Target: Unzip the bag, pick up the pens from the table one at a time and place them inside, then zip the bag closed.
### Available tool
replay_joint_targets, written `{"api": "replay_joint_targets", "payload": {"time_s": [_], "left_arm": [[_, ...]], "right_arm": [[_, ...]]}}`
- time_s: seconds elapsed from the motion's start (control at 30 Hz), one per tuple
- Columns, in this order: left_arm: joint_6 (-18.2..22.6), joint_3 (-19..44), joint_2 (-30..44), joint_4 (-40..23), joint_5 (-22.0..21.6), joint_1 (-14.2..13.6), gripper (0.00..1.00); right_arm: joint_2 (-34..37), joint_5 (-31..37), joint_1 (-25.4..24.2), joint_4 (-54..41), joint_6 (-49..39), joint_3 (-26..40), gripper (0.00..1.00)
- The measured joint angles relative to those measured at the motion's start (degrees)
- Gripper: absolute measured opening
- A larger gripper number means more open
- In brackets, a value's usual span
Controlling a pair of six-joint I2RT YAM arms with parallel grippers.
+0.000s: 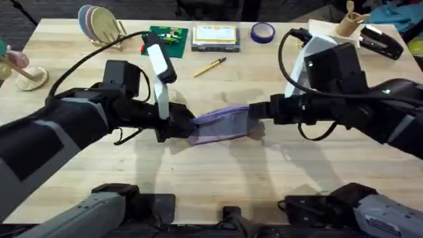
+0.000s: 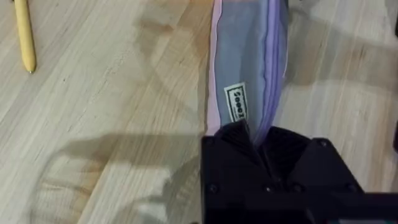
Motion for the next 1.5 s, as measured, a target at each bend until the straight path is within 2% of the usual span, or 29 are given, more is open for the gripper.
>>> {"api": "replay_joint_targets", "payload": {"time_s": [0.37, 0.47, 0.73, 1.17, 1.5], "left_arm": [[-0.02, -0.01, 0.00, 0.00, 0.00, 0.00, 0.043], [-0.02, -0.02, 0.00, 0.01, 0.00, 0.00, 0.042], [-0.02, 0.00, 0.00, 0.02, 0.00, 0.00, 0.042], [-0.02, -0.02, 0.00, -0.02, 0.64, 0.00, 0.042], [-0.02, -0.06, 0.00, 0.00, 0.65, 0.00, 0.042]], "right_arm": [[0.00, 0.65, 0.00, -0.04, 0.75, 0.00, 0.157], [0.00, 0.70, 0.00, -0.04, 0.87, 0.00, 0.047], [-1.04, 0.70, 0.00, -0.26, 0.87, -0.08, 0.030], [-13.62, 0.79, 0.33, -1.33, 0.89, -1.11, 0.033], [-11.47, 1.19, 1.66, -0.94, 2.40, -1.22, 0.033]]}}
